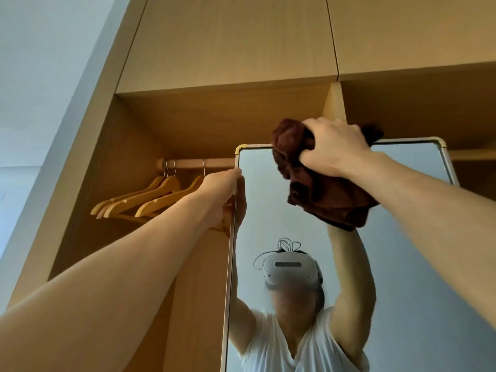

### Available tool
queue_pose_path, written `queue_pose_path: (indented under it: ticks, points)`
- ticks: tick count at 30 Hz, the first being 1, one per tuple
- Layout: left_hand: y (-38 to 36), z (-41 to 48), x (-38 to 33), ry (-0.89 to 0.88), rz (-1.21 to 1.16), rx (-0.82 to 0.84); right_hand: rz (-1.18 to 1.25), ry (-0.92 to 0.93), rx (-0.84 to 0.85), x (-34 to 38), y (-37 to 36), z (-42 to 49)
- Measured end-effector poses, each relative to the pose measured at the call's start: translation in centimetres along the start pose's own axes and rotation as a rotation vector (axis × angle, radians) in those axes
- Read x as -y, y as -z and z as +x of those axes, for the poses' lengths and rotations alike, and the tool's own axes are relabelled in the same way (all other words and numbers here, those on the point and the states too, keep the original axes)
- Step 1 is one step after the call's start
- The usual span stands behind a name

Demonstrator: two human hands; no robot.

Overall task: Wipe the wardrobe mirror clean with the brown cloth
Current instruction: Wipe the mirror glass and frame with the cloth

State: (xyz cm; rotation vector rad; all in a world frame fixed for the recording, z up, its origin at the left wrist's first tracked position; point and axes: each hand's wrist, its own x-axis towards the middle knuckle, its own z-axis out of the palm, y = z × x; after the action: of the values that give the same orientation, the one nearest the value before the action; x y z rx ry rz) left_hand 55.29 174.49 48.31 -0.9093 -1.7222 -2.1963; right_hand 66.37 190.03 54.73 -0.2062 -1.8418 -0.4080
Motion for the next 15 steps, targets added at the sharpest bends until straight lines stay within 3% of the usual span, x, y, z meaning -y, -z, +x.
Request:
queue_pose_path:
  ticks: [4, 9, 15]
  points:
    - [-0.4, 0.3, 0.2, -0.073, 0.041, -0.063, -0.084, -0.129, 0.132, 2.5, 0.9, 1.2]
    - [-0.6, 1.1, 0.6, -0.146, 0.071, -0.029, 0.018, 0.081, 0.106, 8.3, -1.6, 1.8]
    - [-0.4, 1.4, 0.2, -0.199, 0.277, -0.117, 0.138, 0.090, 0.020, 4.6, -1.5, 1.5]
